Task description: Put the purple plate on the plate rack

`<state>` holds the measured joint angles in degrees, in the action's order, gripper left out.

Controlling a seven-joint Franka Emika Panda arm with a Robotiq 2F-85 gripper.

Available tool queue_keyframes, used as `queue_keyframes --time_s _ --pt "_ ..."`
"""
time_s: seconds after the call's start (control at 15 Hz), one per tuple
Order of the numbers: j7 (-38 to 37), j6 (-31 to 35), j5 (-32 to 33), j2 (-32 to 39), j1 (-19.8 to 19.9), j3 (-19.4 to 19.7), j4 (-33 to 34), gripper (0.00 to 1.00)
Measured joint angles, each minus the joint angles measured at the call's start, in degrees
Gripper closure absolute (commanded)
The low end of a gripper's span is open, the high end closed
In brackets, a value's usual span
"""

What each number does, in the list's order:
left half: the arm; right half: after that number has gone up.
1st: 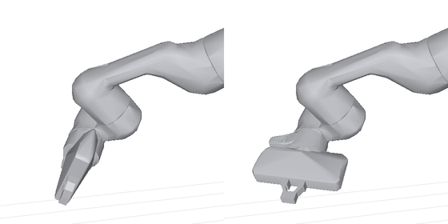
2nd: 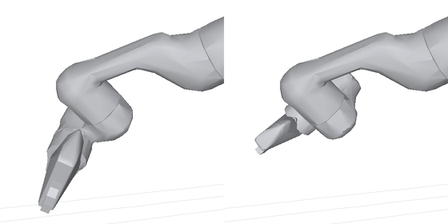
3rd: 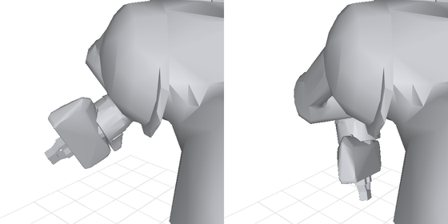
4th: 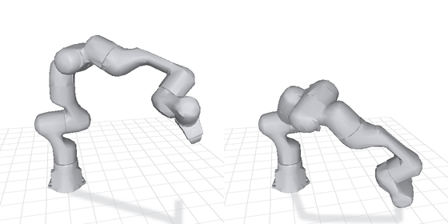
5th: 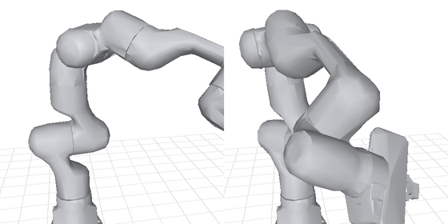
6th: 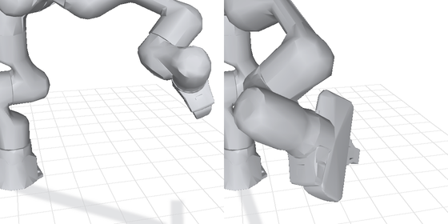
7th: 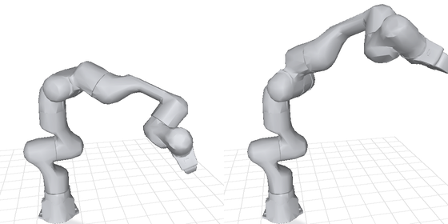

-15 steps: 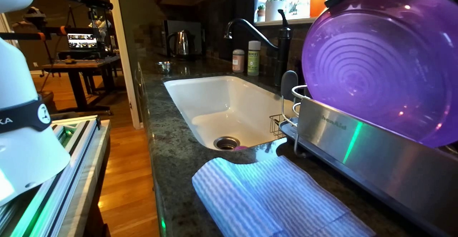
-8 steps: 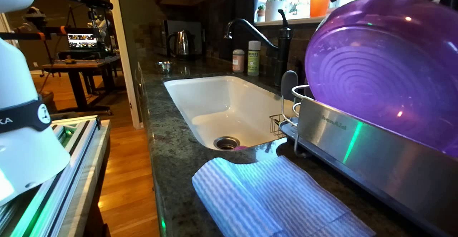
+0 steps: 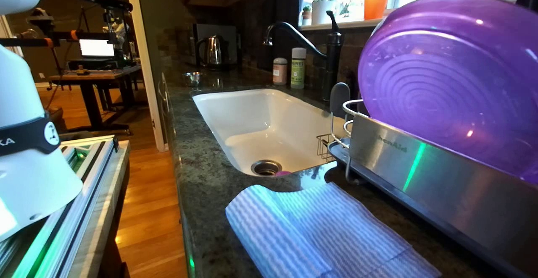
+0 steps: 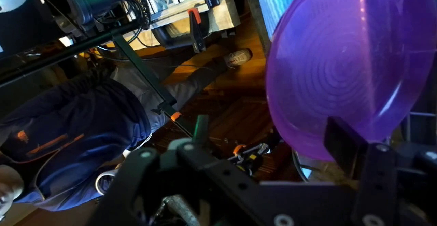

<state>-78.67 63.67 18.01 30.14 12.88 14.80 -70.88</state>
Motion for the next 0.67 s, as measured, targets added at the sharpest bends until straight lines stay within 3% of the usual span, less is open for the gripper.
queue_keyframes --time_s 0.2,0.47,0.67 --pt "-0.7 2.8 1.3 -3.8 -0.5 0.3 2.0 0.0" --pt "-0.7 11.8 1.8 -9.3 -1.5 0.0 0.9 0.0" --pt "-0.8 13.8 1.7 -11.3 -1.9 -0.3 -0.4 0.0"
